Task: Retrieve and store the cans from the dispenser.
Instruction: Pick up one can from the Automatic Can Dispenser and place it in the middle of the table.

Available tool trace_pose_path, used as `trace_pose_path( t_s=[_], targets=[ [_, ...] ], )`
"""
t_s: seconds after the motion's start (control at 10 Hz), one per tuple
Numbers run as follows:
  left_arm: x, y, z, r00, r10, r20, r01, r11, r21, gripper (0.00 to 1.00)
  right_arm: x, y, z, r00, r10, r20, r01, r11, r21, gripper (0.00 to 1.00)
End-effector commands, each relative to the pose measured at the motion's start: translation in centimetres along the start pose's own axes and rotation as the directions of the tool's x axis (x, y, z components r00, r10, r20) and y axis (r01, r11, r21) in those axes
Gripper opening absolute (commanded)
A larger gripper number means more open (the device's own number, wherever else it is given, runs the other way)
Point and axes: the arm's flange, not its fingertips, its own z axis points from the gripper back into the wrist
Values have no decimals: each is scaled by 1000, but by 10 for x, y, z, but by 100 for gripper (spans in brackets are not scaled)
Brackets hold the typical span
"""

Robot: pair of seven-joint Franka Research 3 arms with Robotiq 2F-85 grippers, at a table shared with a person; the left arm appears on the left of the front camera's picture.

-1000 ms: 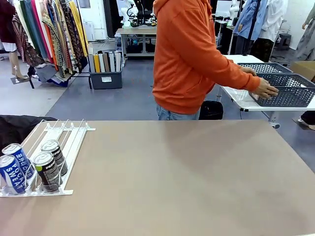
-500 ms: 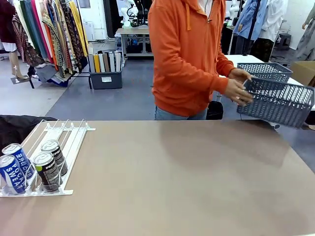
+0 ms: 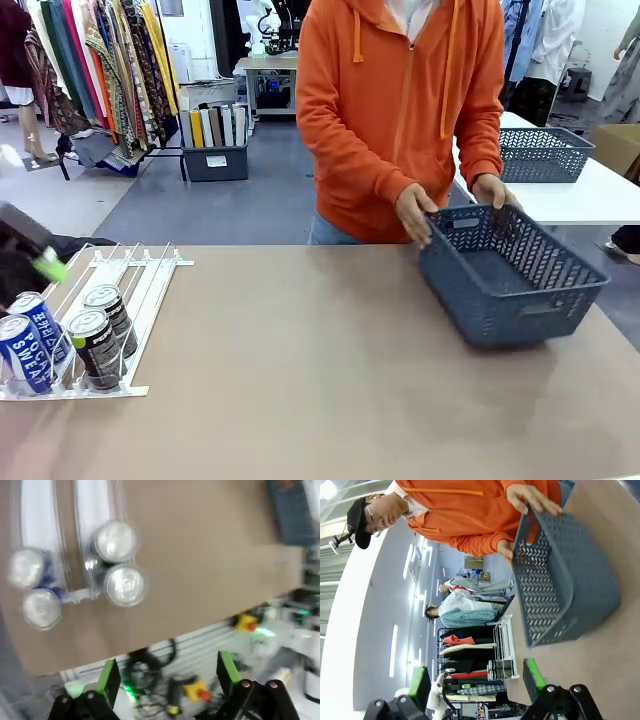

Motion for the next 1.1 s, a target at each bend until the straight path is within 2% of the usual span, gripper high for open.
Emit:
trace_pose_path(
  t_s=[0.0,0.1,0.2,0.5,0.9,1.0],
  targets=[
    [0,-7,-38,997,40,-66,-19,956,292,100,1,3,2,1000,7,2,-7,1000,9,100],
    [3,-13,-49,996,12,-83,12,958,288,100,1,3,2,1000,7,2,-7,1000,9,100],
    [3,-18,-48,998,19,-58,-4,969,246,100,1,3,2,1000,7,2,-7,1000,9,100],
    [-2,-19,-44,999,-5,-52,18,966,258,100,1,3,2,1000,7,2,-7,1000,9,100],
    [22,-26,-92,992,29,-122,13,945,328,100,1,3,2,1000,7,2,-7,1000,9,100],
    [31,-25,-104,992,56,-116,-14,941,337,100,1,3,2,1000,7,2,-7,1000,9,100]
  ],
)
